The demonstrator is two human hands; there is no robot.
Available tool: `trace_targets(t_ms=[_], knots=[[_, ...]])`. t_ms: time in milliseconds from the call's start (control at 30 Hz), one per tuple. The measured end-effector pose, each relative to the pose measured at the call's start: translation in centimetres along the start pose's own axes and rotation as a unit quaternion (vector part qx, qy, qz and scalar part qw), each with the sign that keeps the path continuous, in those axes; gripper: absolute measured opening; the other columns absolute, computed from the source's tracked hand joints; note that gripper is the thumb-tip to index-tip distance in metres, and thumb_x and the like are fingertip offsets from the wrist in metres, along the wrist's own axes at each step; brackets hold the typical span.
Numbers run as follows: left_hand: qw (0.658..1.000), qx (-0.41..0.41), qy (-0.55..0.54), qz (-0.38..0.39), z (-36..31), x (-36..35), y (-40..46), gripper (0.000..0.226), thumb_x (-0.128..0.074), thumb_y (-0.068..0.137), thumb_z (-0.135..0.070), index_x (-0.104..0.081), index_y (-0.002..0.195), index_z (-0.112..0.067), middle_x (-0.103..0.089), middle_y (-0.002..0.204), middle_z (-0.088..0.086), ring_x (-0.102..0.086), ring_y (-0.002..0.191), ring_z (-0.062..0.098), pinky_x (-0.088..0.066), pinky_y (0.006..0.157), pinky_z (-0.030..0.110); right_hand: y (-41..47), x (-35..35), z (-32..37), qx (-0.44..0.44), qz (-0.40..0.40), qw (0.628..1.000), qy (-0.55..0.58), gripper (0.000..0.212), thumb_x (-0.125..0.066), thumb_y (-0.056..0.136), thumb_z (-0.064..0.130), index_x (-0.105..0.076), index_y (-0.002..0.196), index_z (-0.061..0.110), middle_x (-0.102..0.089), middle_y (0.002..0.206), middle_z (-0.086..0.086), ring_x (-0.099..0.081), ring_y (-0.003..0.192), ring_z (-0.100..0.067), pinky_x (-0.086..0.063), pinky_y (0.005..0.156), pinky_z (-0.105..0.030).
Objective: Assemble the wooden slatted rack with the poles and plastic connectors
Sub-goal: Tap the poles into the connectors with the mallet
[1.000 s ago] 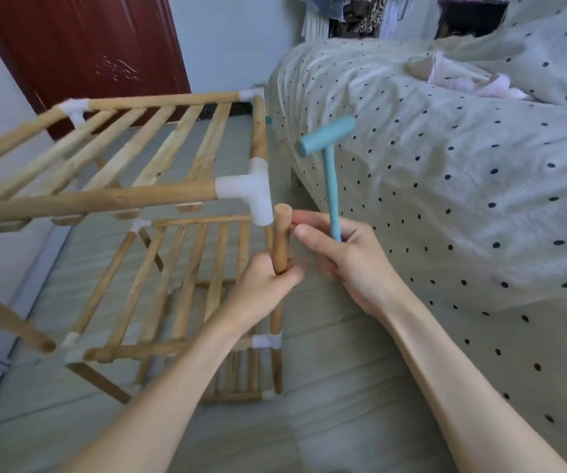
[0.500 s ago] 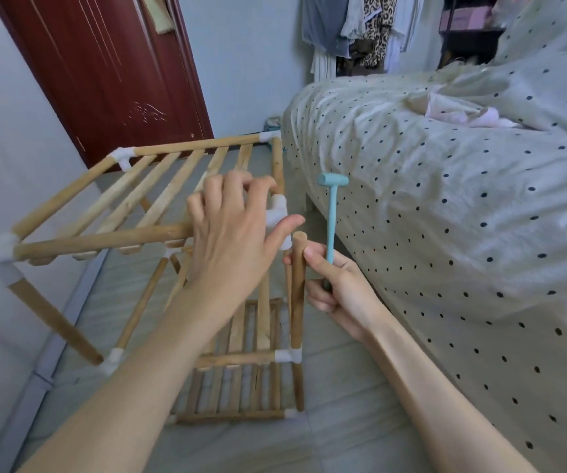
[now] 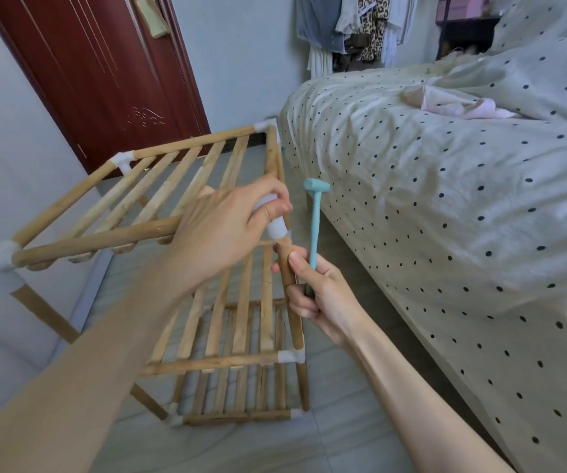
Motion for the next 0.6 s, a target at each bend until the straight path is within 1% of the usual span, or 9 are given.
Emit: trace_targets(t_ms=[100,133,200,267,367,467,533,567,600], knots=[[1.000,0.000,0.001,0.003,0.0,-0.5,-0.3,0.028,-0.034,0.093,-0.044,-0.056,0.104,-0.030,-0.051,0.063,-0.009,-0.044,0.057,0.001,-0.030,0.070,0.031,0.0,-0.3,-0.1,0.002,0.000,1.000,0.001,0.025,-0.042,0.096,0.015,-0.054,0.112,-0.001,-0.059,0.083,-0.003,-0.021,0.034,-0.003,-0.011,0.037,-0.019],[1.000,0.001,0.003,0.006,-0.1,-0.7,-0.3,0.030,-0.033,0.092,-0.045,-0.055,0.104,-0.030,-0.053,0.065,-0.009,-0.044,0.058,0.000,-0.033,0.074,0.032,0.0,-0.2,-0.1,0.003,-0.002,1.000,-0.003,0.025,-0.042,0.096,0.015,-0.054,0.111,-0.001,-0.059,0.083,-0.004,-0.021,0.034,-0.003,-0.011,0.038,-0.019],[1.000,0.002,0.017,0.009,-0.1,-1.1,-0.3,0.029,-0.032,0.093,-0.045,-0.055,0.104,-0.030,-0.053,0.067,-0.012,-0.042,0.060,-0.005,-0.034,0.081,0.031,-0.2,-0.2,0.0,0.009,-0.004,1.000,-0.012,0.024,-0.041,0.097,0.015,-0.054,0.111,-0.001,-0.060,0.081,-0.002,-0.021,0.033,-0.003,-0.011,0.039,-0.020],[0.999,-0.002,0.028,0.016,-0.1,-1.5,-0.2,0.029,-0.032,0.093,-0.045,-0.054,0.104,-0.031,-0.054,0.068,-0.014,-0.040,0.060,-0.006,-0.032,0.079,0.030,-0.3,-0.1,0.3,0.012,-0.005,1.000,-0.017,0.024,-0.039,0.099,0.014,-0.053,0.111,-0.002,-0.061,0.071,0.004,-0.021,0.033,-0.003,-0.010,0.039,-0.021],[0.998,-0.020,0.040,0.046,-0.2,-2.2,-0.7,0.025,-0.033,0.094,-0.044,-0.053,0.102,-0.032,-0.047,0.063,-0.018,-0.039,0.059,-0.007,-0.030,0.072,0.030,-0.4,-0.6,0.5,0.012,0.009,1.000,-0.027,0.022,-0.034,0.101,0.013,-0.048,0.107,-0.002,-0.053,0.047,0.012,-0.019,0.031,-0.002,-0.008,0.040,-0.024],[0.996,-0.021,0.043,0.069,-0.1,-2.4,-0.8,0.028,-0.032,0.096,-0.044,-0.054,0.110,-0.033,-0.048,0.064,-0.018,-0.039,0.058,-0.009,-0.028,0.072,0.027,-0.3,-0.6,0.3,0.009,0.010,1.000,-0.025,0.023,-0.035,0.100,0.015,-0.050,0.103,-0.001,-0.044,0.040,0.013,-0.018,0.031,-0.002,-0.008,0.039,-0.023],[0.996,-0.020,0.043,0.081,-0.2,-2.5,-0.6,0.035,-0.029,0.096,-0.046,-0.051,0.121,-0.036,-0.061,0.079,-0.016,-0.047,0.064,-0.009,-0.030,0.075,0.027,-0.3,-0.3,0.1,0.012,0.009,1.000,-0.028,0.025,-0.040,0.097,0.020,-0.055,0.097,-0.001,-0.036,0.041,0.001,-0.017,0.031,-0.004,-0.011,0.038,-0.021],[0.995,-0.020,0.055,0.083,-0.3,-2.7,-0.5,0.040,-0.026,0.096,-0.047,-0.047,0.128,-0.036,-0.066,0.094,-0.013,-0.054,0.074,-0.004,-0.033,0.080,0.029,-0.3,-0.2,0.2,0.014,0.008,0.999,-0.033,0.026,-0.042,0.096,0.021,-0.058,0.096,0.001,-0.034,0.046,-0.006,-0.017,0.032,-0.005,-0.012,0.038,-0.021],[0.994,-0.016,0.078,0.082,-0.2,-2.9,-0.4,0.045,-0.023,0.096,-0.048,-0.041,0.135,-0.035,-0.064,0.108,-0.011,-0.057,0.090,0.006,-0.035,0.085,0.032,-0.4,-0.1,0.2,0.014,0.008,0.999,-0.037,0.024,-0.044,0.095,0.021,-0.060,0.097,0.003,-0.036,0.049,-0.009,-0.018,0.031,-0.006,-0.014,0.038,-0.020]])
Point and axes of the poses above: each hand's wrist, its own y-axis towards the middle knuckle, its own x-axis out of the back of the hand, z = x × y, the point moved 7 cm from there along y, towards the middle knuckle
